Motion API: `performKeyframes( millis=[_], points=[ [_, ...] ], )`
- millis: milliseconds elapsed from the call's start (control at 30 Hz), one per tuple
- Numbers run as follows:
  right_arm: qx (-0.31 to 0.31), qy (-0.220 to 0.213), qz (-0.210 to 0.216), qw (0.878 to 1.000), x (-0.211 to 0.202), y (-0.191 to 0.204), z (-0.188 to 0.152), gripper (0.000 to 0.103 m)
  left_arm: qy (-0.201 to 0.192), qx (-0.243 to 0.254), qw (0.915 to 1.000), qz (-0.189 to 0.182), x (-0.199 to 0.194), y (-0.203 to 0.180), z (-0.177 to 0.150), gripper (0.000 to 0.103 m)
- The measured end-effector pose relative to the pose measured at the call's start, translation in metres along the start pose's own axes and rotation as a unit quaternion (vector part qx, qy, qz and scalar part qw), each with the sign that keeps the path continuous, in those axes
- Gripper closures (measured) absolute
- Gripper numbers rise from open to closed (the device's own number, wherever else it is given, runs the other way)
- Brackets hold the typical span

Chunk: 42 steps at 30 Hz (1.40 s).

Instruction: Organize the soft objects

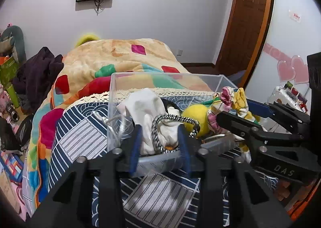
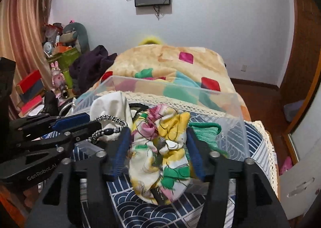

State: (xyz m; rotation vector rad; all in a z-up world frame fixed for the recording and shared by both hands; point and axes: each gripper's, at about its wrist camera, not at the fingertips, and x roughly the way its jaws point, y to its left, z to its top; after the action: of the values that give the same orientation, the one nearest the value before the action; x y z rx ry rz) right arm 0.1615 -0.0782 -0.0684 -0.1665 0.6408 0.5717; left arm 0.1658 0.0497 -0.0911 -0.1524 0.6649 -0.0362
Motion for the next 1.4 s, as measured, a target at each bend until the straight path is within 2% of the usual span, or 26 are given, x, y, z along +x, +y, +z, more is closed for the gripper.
performKeyframes(
  millis=[267, 600, 667, 800, 933, 967, 1033, 1167, 1400],
  points=[
    [-0.007, -0.029, -0.014, 0.999, -0.025, 0.001, 0.004, 0.048, -0.037, -0.004, 0.9993, -0.012, -0.039, -0.003, 0.006, 0.065],
    [0.005, -0.123, -0.022, 0.992, -0.088, -0.001, 0.018, 0.046, -0.139, 0.025, 0.9899, -0.010, -0.115, -0.029, 0.022, 0.063],
    [0.007, -0.140, -0.021, 0.990, -0.099, -0.001, 0.019, 0.043, -0.155, 0.030, 0.9873, -0.014, -0.129, -0.034, 0.023, 0.054],
    [0.009, -0.179, -0.025, 0.983, -0.123, 0.001, 0.022, 0.036, -0.181, 0.041, 0.9825, -0.013, -0.150, -0.043, 0.024, 0.047],
    [0.007, -0.204, -0.027, 0.979, -0.138, 0.004, 0.022, 0.025, -0.209, 0.045, 0.9769, 0.001, -0.168, -0.051, 0.022, 0.022],
    [0.008, -0.209, -0.026, 0.978, -0.142, 0.005, 0.022, 0.019, -0.216, 0.045, 0.9754, 0.005, -0.173, -0.052, 0.021, 0.015],
    [0.010, -0.217, -0.027, 0.976, -0.145, 0.006, 0.022, 0.015, -0.222, 0.044, 0.9740, 0.008, -0.179, -0.053, 0.020, 0.008],
    [0.014, -0.225, -0.026, 0.974, -0.150, 0.008, 0.020, 0.005, -0.230, 0.038, 0.9725, 0.008, -0.188, -0.053, 0.019, 0.005],
    [0.013, -0.236, -0.031, 0.971, -0.154, 0.013, 0.015, 0.000, -0.237, 0.041, 0.9705, 0.016, -0.195, -0.055, 0.015, 0.002]
  ],
)
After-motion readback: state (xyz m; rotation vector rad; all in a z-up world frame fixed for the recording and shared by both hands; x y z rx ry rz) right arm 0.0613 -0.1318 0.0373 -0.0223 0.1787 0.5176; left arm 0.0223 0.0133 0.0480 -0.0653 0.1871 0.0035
